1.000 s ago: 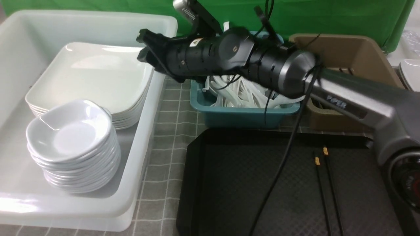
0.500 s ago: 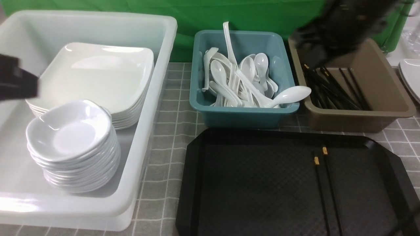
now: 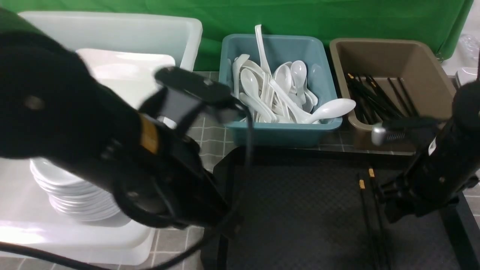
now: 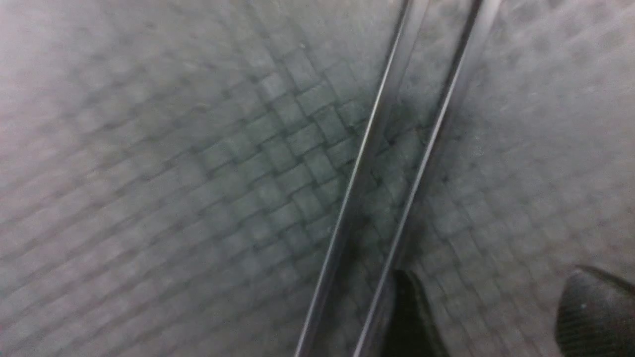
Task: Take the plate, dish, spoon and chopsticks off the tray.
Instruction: Use the right arm to grab a chopstick from the plate
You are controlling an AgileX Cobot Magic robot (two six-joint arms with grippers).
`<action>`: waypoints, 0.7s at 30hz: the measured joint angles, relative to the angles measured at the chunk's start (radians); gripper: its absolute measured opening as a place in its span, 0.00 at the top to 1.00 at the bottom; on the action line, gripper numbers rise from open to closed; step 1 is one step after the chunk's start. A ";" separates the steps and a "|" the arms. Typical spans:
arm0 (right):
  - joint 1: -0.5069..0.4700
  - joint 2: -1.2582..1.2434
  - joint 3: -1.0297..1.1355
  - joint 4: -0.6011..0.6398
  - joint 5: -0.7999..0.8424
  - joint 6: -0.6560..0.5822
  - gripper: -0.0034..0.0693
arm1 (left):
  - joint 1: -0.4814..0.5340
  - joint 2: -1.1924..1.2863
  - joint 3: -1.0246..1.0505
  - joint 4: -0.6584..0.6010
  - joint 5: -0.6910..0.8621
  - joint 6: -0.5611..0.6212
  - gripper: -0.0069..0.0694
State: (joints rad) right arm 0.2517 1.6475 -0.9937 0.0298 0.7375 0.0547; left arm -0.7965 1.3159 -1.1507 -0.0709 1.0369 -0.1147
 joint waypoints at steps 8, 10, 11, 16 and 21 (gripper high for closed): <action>0.000 0.115 0.013 0.001 -0.104 0.007 0.44 | -0.012 0.017 0.000 0.032 -0.018 -0.050 0.91; 0.000 0.129 0.010 -0.003 -0.107 0.009 0.45 | -0.012 0.016 0.000 0.034 -0.018 -0.057 0.91; 0.000 0.132 0.009 -0.006 -0.107 0.006 0.48 | -0.012 0.016 0.000 0.035 -0.018 -0.060 0.91; -0.007 0.134 0.003 -0.020 -0.091 -0.018 0.85 | -0.012 0.007 0.000 0.056 -0.018 -0.077 0.91; -0.007 0.084 0.014 0.003 0.000 -0.042 0.86 | -0.012 -0.011 0.000 0.071 -0.019 -0.098 0.91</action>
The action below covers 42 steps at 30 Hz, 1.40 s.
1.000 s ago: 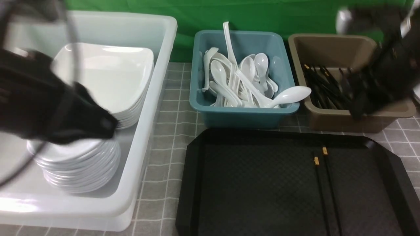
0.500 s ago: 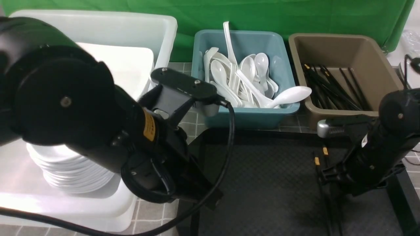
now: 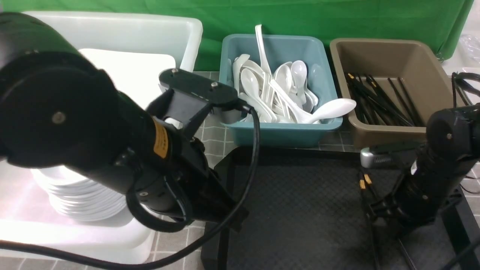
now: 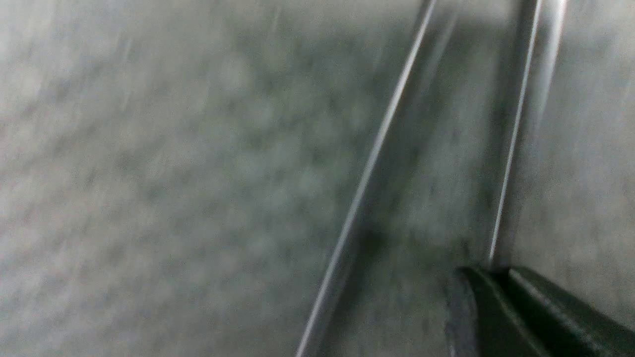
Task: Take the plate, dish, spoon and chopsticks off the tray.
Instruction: Use the right arm to grab a chopstick from the plate, then use the right arm to put a chopstick into the small storage box on the right, then use the right arm to grab a chopstick from the plate
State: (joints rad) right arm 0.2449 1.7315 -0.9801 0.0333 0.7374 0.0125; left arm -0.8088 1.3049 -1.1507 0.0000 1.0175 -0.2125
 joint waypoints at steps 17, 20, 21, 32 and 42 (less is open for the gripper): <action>-0.144 0.025 -0.664 0.028 -0.032 -0.106 0.86 | 0.000 -0.012 0.000 0.118 -0.427 -0.026 0.91; -0.156 0.146 -0.768 0.022 -0.064 -0.103 0.86 | 0.000 0.007 0.000 0.124 -0.606 -0.026 0.91; -0.160 0.188 -0.799 0.021 -0.083 -0.102 0.86 | 0.000 0.017 0.000 0.127 -0.668 -0.026 0.91; -0.165 0.338 -0.866 -0.023 -0.128 -0.085 0.48 | 0.055 0.072 0.001 0.130 -0.763 -0.026 0.91; -0.116 0.073 -0.753 0.003 0.425 -0.091 0.71 | 0.148 0.018 0.001 0.131 -0.528 -0.022 0.91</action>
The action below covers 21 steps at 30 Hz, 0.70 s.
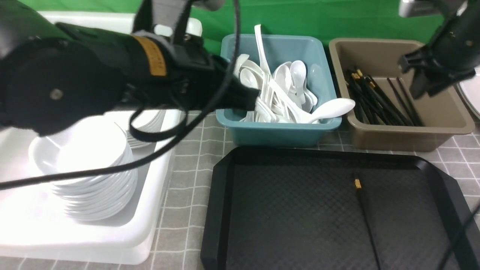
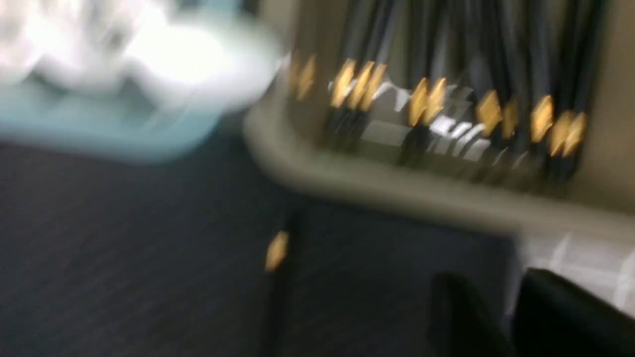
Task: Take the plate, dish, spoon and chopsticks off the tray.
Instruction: Use the right arm to grab a chopstick from the plate
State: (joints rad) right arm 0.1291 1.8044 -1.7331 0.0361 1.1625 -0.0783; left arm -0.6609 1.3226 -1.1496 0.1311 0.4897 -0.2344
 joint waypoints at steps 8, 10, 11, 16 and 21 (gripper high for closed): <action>0.125 -0.104 0.441 0.019 -0.174 0.035 0.47 | 0.005 -0.011 0.000 -0.001 0.108 0.030 0.91; 0.158 -0.086 0.561 0.019 -0.292 0.041 0.30 | 0.005 -0.011 0.000 -0.001 0.120 0.030 0.91; 0.166 -0.076 0.595 0.019 -0.338 0.045 0.27 | 0.005 -0.011 0.000 -0.001 0.123 0.030 0.91; 0.175 -0.013 0.662 0.018 -0.442 0.078 0.29 | 0.005 -0.011 0.000 -0.004 0.144 0.033 0.91; 0.177 0.022 0.662 0.001 -0.454 0.049 0.66 | 0.005 -0.011 0.000 -0.005 0.165 0.044 0.91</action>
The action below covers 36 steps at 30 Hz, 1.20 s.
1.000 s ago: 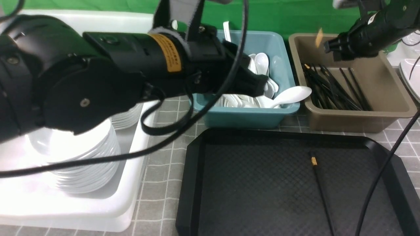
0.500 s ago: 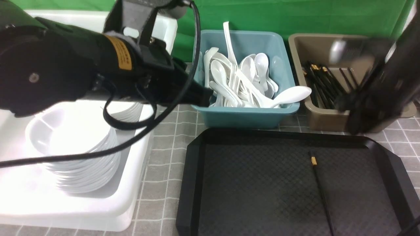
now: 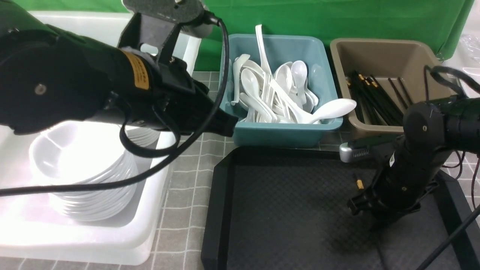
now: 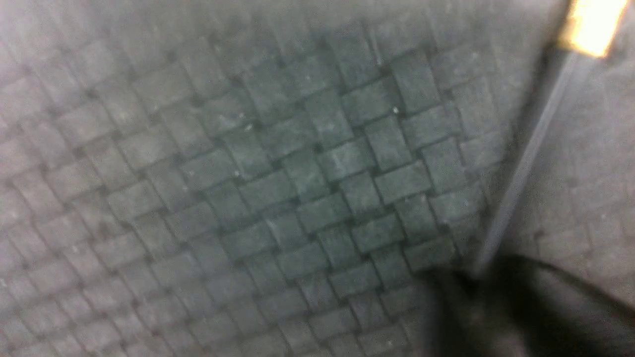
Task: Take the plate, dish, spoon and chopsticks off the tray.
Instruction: Use the right arm to grab a chopstick from the plate, then use the right arm to put a chopstick into the small storage box on the right
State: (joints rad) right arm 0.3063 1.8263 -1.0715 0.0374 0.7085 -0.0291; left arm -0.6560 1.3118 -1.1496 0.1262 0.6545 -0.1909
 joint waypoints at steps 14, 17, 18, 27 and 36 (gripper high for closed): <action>-0.102 -0.268 -0.324 -0.028 -0.115 -0.050 0.86 | 0.000 0.003 0.000 -0.002 -0.282 0.019 0.91; -0.158 -0.242 -0.392 -0.037 -0.312 -0.058 0.86 | 0.000 0.023 0.000 -0.001 -0.510 0.023 0.91; -0.174 -0.222 -0.403 -0.037 -0.374 -0.059 0.86 | 0.000 0.034 0.000 0.000 -0.574 0.023 0.91; -0.236 0.046 -0.412 -0.037 -0.701 -0.059 0.62 | 0.000 0.136 0.000 0.012 -0.668 0.028 0.91; -0.236 -0.094 -0.412 -0.037 -0.416 -0.043 0.42 | 0.000 0.080 0.000 0.012 -0.466 0.028 0.91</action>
State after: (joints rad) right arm 0.0701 1.7325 -1.4839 0.0000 0.2924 -0.0719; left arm -0.6560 1.3922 -1.1496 0.1387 0.1888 -0.1624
